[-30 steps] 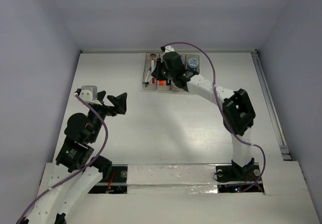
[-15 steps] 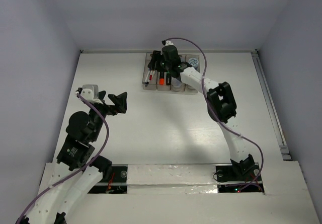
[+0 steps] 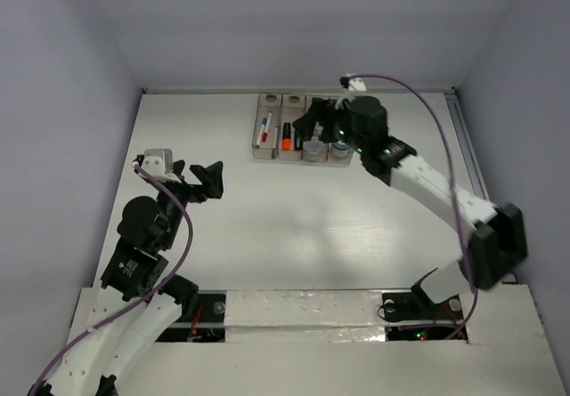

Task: Sort the stationery into containers
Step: Reset both arms

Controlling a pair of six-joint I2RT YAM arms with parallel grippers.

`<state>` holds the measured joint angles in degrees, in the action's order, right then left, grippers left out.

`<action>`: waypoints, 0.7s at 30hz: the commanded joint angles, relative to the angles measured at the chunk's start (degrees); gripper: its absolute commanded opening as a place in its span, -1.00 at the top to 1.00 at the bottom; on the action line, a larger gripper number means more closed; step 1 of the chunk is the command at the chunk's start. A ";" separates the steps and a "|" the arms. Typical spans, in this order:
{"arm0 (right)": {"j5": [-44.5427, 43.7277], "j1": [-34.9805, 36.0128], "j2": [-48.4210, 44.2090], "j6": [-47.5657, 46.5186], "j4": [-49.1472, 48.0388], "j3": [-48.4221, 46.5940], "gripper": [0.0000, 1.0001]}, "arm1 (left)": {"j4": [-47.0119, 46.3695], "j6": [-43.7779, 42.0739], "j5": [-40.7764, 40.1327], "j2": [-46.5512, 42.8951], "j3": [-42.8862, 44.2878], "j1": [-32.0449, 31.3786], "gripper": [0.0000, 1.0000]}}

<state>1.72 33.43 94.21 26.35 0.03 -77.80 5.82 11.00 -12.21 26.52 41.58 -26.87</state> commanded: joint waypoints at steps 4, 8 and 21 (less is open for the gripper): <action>-8.46 0.06 -33.67 -4.55 -1.10 19.69 -1.00 | -2.14 -0.37 1.48 0.11 0.34 0.33 -0.98; -13.05 0.06 -51.52 -4.38 5.05 26.55 -1.00 | -2.13 -0.11 6.49 -0.59 1.66 0.86 -0.98; -23.60 0.06 -73.65 -2.71 17.63 32.10 -1.00 | -7.41 4.90 11.24 -2.00 3.60 0.86 -0.98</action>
<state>-19.57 33.43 19.86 23.40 14.31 -46.68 2.72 14.26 -3.14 24.36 43.83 -26.24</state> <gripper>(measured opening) 0.995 0.990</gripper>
